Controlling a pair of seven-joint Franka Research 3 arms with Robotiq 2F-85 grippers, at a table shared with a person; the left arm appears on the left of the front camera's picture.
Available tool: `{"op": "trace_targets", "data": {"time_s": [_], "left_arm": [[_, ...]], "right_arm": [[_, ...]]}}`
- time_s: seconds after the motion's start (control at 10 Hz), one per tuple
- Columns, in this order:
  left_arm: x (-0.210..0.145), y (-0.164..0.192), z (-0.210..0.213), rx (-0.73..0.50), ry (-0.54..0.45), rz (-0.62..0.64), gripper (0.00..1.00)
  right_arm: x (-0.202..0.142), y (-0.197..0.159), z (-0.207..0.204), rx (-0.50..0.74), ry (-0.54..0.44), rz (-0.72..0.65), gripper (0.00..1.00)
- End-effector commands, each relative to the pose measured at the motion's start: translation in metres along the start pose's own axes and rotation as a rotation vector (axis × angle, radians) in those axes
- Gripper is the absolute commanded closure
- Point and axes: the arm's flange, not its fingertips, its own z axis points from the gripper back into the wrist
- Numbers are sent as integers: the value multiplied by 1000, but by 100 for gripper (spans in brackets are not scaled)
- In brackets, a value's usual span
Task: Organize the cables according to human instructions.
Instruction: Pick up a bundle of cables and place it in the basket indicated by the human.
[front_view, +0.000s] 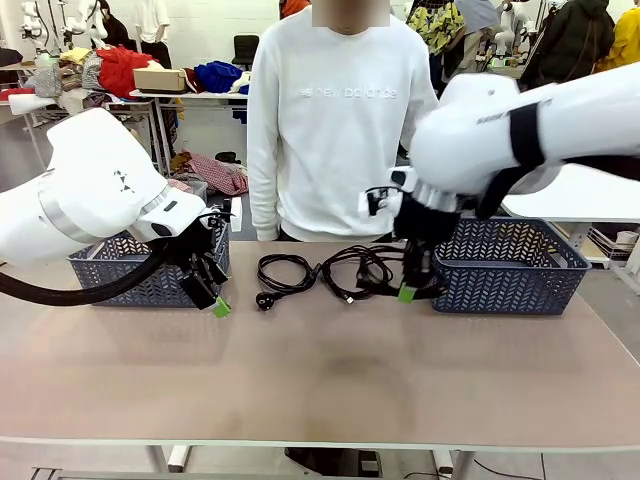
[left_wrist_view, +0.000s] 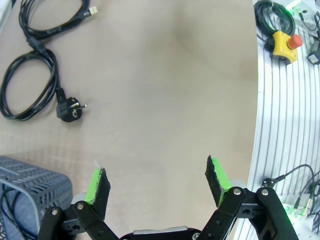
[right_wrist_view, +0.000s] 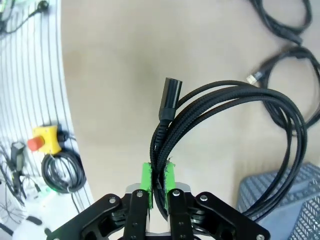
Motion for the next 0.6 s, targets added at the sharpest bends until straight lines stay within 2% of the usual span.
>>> {"op": "trace_targets", "data": {"time_s": [0.0, 0.5], "left_arm": [[-1, 0, 2, -6, 1, 6, 0], [-1, 0, 2, -6, 1, 6, 0]], "right_arm": [[-18, -16, 24, -29, 7, 64, 100], [-75, -84, 57, -81, 50, 110, 100]]}}
